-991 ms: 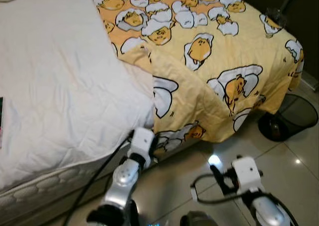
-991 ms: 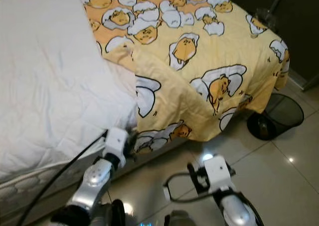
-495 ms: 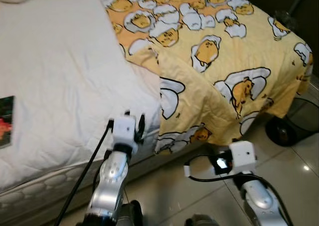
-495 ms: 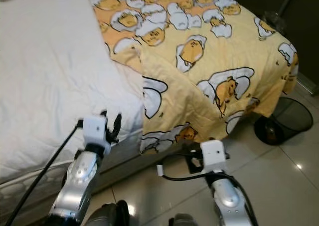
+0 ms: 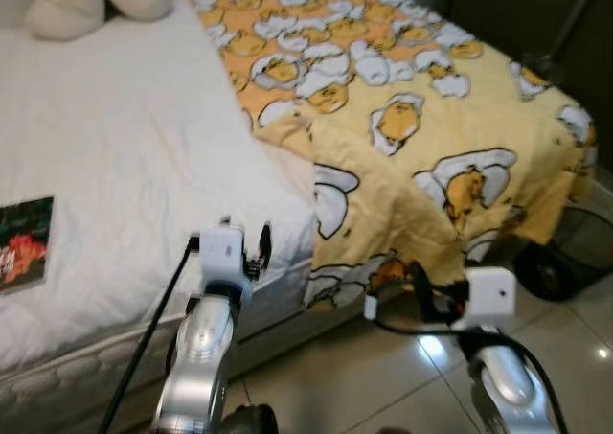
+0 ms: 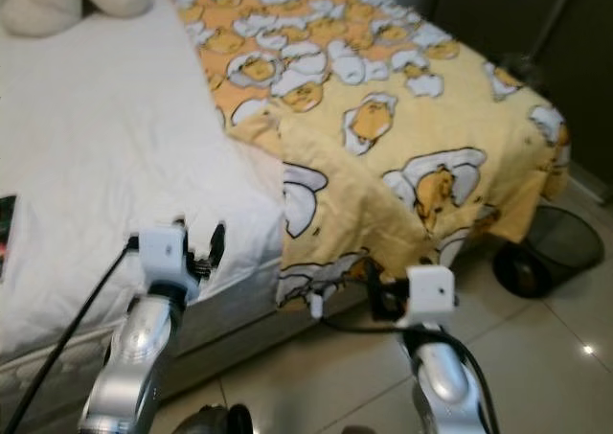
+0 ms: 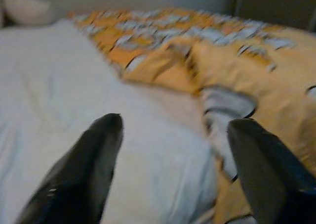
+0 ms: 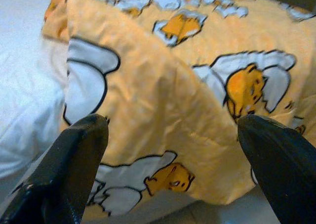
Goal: Clean up the room
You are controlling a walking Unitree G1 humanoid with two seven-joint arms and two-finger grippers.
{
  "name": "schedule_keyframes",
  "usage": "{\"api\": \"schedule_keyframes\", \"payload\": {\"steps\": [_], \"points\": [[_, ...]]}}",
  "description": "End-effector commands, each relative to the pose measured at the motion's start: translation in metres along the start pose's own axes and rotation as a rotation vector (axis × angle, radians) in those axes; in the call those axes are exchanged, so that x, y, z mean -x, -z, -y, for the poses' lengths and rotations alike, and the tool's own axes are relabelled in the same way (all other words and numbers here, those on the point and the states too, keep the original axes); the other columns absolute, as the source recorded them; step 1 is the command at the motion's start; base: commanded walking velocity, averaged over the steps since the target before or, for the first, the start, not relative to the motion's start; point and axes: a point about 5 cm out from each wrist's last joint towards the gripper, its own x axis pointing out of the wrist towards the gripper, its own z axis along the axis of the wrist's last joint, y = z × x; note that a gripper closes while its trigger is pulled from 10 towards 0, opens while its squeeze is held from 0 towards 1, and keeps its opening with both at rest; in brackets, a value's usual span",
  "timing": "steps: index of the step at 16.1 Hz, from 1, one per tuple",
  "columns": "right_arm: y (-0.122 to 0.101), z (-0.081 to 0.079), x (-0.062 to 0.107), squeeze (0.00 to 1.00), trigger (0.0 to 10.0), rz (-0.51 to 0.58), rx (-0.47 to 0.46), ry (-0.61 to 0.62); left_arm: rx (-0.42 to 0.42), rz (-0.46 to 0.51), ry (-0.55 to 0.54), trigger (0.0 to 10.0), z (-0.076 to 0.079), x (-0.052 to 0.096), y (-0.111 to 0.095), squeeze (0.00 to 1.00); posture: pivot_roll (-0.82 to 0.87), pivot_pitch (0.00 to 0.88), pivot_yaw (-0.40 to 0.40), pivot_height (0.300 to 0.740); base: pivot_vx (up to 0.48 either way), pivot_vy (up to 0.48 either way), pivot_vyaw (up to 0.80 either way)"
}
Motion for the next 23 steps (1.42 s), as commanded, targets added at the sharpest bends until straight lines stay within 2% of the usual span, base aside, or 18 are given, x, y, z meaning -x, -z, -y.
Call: {"api": "schedule_keyframes", "payload": {"steps": [1,5,10,15,17,19,20,21,23], "points": [[-0.001,0.005,-0.001,0.00,10.0,0.006,0.019,0.020,0.012,-0.018,0.011,10.0,0.006,-0.003,0.000,0.00,-0.21,0.013,0.051,0.740,0.334,-0.341,0.00],[0.003,0.002,-0.004,0.00,10.0,-0.009,0.041,0.002,0.009,-0.030,0.005,10.0,0.003,-0.010,-0.001,0.00,-0.21,0.030,0.056,0.740,0.360,-0.314,0.00],[0.004,-0.003,-0.003,0.00,10.0,-0.013,0.049,-0.019,0.019,-0.043,0.023,10.0,0.008,-0.011,0.000,0.00,-0.21,0.041,0.055,0.740,0.362,-0.311,0.00],[0.005,0.000,-0.001,0.00,10.0,-0.016,0.064,-0.025,0.105,-0.094,-0.022,10.0,0.008,-0.009,0.010,0.00,-0.22,0.055,0.049,0.740,0.383,-0.286,0.00],[0.006,-0.001,0.000,0.00,10.0,-0.021,0.067,-0.031,0.153,-0.133,-0.105,10.0,-0.002,-0.014,0.017,0.00,-0.22,0.057,0.048,0.740,0.439,0.000,0.00],[0.007,-0.002,0.001,0.00,10.0,-0.024,0.073,-0.044,0.161,-0.143,-0.139,10.0,-0.008,-0.019,0.019,0.00,-0.22,0.060,0.042,0.740,0.463,0.000,0.00],[0.006,-0.002,0.001,0.00,10.0,-0.029,0.108,-0.071,0.146,-0.144,-0.142,10.0,-0.010,-0.023,0.018,0.00,-0.23,0.061,0.042,0.740,0.480,0.000,0.73],[0.007,-0.003,0.002,0.09,10.0,-0.036,0.106,-0.077,0.130,-0.144,-0.147,10.0,-0.011,-0.026,0.018,0.00,-0.23,0.061,0.042,0.740,0.480,0.000,0.66],[0.009,-0.004,0.004,0.11,10.0,-0.039,0.101,-0.074,0.123,-0.151,-0.148,10.0,-0.013,-0.030,0.019,0.00,-0.23,0.067,0.043,0.740,0.480,0.000,0.65]]}}
